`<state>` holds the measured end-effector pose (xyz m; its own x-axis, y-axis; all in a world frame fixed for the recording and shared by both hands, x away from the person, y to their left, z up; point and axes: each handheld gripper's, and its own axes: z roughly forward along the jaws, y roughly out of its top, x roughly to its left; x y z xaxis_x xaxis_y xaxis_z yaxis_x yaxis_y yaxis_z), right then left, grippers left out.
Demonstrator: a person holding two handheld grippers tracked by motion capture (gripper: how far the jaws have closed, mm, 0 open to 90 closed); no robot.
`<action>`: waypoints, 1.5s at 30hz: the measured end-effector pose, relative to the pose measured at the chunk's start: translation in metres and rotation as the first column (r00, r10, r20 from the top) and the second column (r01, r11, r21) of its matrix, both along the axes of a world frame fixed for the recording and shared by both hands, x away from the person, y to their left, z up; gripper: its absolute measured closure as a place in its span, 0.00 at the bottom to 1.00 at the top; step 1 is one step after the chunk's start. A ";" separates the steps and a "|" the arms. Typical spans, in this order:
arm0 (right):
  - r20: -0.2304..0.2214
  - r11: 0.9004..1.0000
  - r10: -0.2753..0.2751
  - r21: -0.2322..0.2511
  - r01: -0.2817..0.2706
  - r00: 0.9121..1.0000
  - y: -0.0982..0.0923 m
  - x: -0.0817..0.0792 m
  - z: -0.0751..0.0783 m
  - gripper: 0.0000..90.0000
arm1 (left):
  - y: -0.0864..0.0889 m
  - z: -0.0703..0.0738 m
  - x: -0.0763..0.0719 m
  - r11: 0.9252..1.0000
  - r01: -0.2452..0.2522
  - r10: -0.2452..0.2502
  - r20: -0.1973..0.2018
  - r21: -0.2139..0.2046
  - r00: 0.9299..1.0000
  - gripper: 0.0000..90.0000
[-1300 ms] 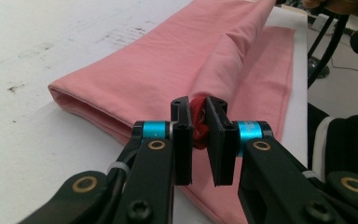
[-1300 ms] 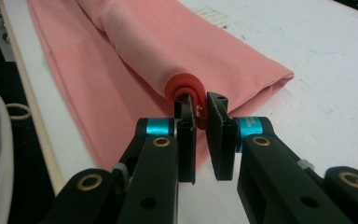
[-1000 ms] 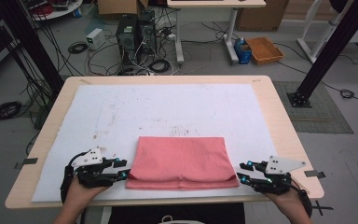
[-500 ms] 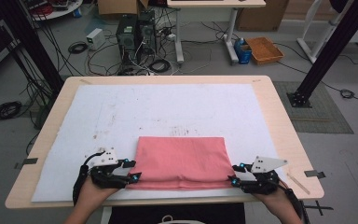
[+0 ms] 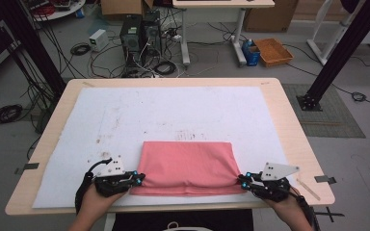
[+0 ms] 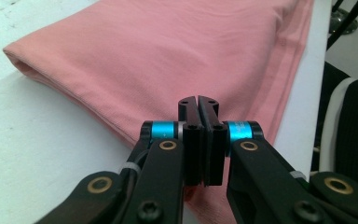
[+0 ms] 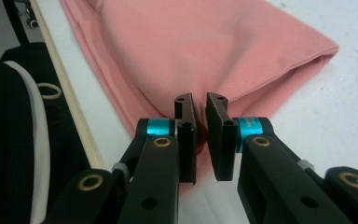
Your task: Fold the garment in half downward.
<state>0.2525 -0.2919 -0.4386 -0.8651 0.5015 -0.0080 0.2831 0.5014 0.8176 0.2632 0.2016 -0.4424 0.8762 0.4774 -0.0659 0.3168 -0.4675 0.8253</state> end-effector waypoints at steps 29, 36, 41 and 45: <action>-0.002 0.988 -0.147 0.053 0.147 0.989 -0.001 0.041 0.026 0.47 | 0.008 0.030 0.063 0.983 -0.120 0.112 -0.062 -0.141 0.992 0.38; -0.062 0.984 -0.179 -0.007 0.179 0.982 0.021 0.107 0.020 0.48 | -0.007 0.023 0.106 0.981 -0.186 0.181 -0.077 -0.061 0.980 0.37; -0.164 0.980 -0.186 -0.094 0.173 0.969 0.033 0.131 -0.002 0.58 | -0.011 0.003 0.120 0.976 -0.218 0.216 -0.129 0.003 0.968 0.40; -0.171 0.980 -0.192 -0.094 0.178 0.966 0.032 0.129 -0.007 0.73 | -0.009 -0.004 0.123 0.967 -0.254 0.252 -0.187 0.014 0.950 0.51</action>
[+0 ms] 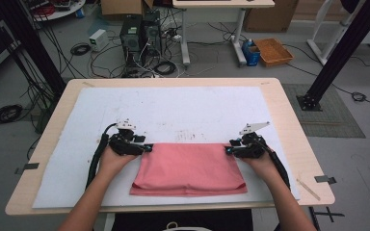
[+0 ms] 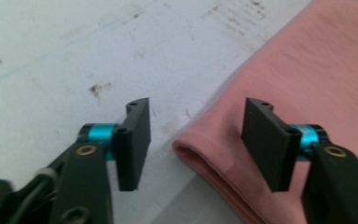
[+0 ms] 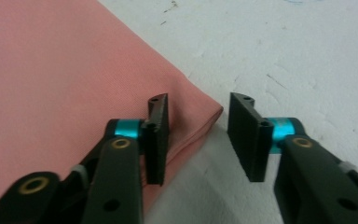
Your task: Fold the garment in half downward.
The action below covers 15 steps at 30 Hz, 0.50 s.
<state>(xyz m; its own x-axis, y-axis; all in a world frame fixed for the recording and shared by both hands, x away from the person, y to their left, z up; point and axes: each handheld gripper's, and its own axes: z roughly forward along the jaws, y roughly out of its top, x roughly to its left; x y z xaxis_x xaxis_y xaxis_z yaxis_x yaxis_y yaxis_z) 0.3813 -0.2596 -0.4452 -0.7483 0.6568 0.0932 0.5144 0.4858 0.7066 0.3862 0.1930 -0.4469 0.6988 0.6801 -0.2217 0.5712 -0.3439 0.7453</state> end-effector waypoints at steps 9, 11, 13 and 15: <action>0.021 1.000 0.008 0.006 -0.008 1.000 -0.001 -0.004 0.000 0.95 | 0.003 -0.002 -0.006 1.000 -0.004 0.003 0.035 0.023 0.999 0.88; 0.032 1.000 0.002 -0.003 -0.002 0.999 -0.001 -0.004 0.001 0.96 | 0.001 -0.003 -0.009 1.000 -0.002 0.000 0.061 0.028 0.998 0.93; 0.040 1.000 0.000 -0.002 0.000 0.999 -0.003 -0.004 0.002 0.97 | 0.000 -0.002 -0.010 0.999 0.007 -0.010 0.075 0.037 0.997 0.94; 0.058 1.000 -0.007 -0.007 0.008 0.998 -0.005 -0.003 0.003 0.97 | -0.002 0.000 -0.010 0.999 0.008 -0.011 0.086 0.040 0.996 0.95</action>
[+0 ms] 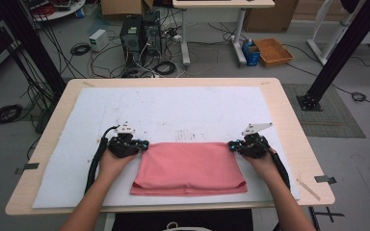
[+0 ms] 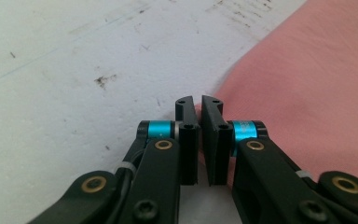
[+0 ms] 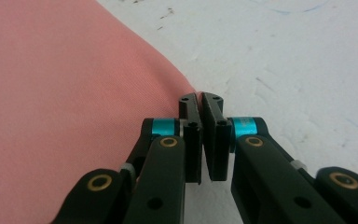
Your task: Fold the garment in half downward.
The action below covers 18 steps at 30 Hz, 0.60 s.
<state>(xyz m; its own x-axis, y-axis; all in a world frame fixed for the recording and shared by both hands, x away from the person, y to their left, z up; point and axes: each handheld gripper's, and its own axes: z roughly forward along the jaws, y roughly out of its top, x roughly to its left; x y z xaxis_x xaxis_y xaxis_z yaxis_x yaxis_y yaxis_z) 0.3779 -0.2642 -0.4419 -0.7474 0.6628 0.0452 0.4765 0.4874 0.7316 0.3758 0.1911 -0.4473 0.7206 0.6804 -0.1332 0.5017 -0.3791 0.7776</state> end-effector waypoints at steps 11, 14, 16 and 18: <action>0.049 0.998 -0.045 -0.042 0.047 0.998 -0.004 0.010 -0.001 0.97 | -0.013 0.005 0.009 1.000 -0.012 0.011 0.091 0.008 0.996 0.95; 0.062 0.997 -0.058 -0.047 0.060 0.996 -0.007 0.013 0.002 0.97 | -0.018 0.007 0.016 1.000 -0.015 0.014 0.100 0.013 0.995 0.95; 0.075 0.996 -0.064 -0.053 0.068 0.995 -0.008 0.017 0.006 0.97 | -0.021 0.005 0.020 1.000 -0.024 0.023 0.107 0.005 0.994 0.95; 0.083 0.996 -0.072 -0.053 0.077 0.994 -0.009 0.021 0.008 0.97 | -0.022 0.003 0.025 0.999 -0.038 0.037 0.098 0.011 0.995 0.95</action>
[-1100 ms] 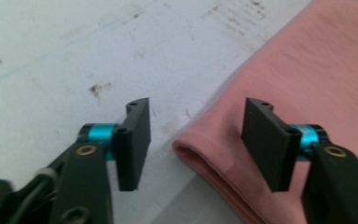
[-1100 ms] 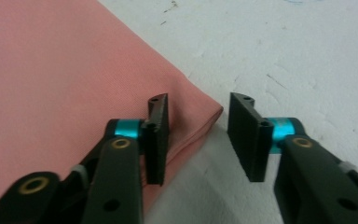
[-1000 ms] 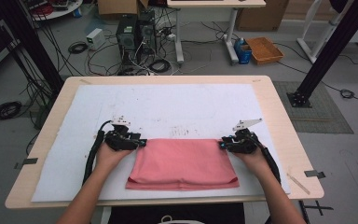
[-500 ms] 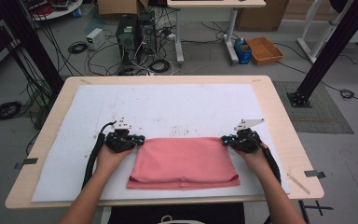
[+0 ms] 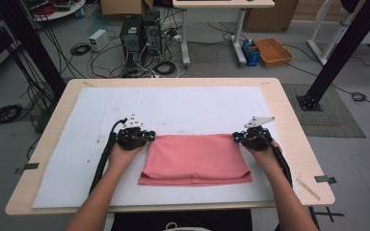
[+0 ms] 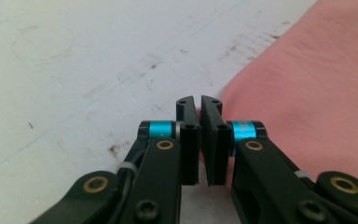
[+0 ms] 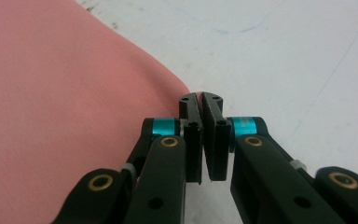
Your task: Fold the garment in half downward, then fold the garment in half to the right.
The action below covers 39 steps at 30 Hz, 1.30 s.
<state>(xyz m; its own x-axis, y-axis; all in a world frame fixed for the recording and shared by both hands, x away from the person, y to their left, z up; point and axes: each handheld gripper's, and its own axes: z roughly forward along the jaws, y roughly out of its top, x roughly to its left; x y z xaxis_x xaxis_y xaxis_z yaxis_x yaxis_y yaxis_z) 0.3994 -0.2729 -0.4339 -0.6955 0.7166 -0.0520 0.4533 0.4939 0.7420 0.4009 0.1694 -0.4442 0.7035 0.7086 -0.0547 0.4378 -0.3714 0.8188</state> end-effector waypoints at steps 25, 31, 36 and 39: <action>0.062 0.989 -0.013 0.147 0.004 0.998 -0.010 -0.014 0.015 0.33 | 0.032 0.023 -0.061 0.988 -0.017 0.035 0.118 -0.152 0.992 0.24; 0.070 0.982 0.039 0.183 -0.051 0.997 0.005 -0.014 0.019 0.27 | 0.034 0.026 -0.066 0.986 0.016 0.000 0.096 -0.164 0.995 0.18; 0.076 0.978 0.088 0.181 -0.101 0.993 0.020 -0.016 0.025 0.24 | 0.034 0.027 -0.069 0.984 0.027 -0.013 0.084 -0.177 0.996 0.18; 0.087 0.976 0.110 0.177 -0.124 0.990 0.024 -0.018 0.029 0.24 | 0.033 0.026 -0.071 0.984 0.020 -0.011 0.055 -0.174 0.998 0.18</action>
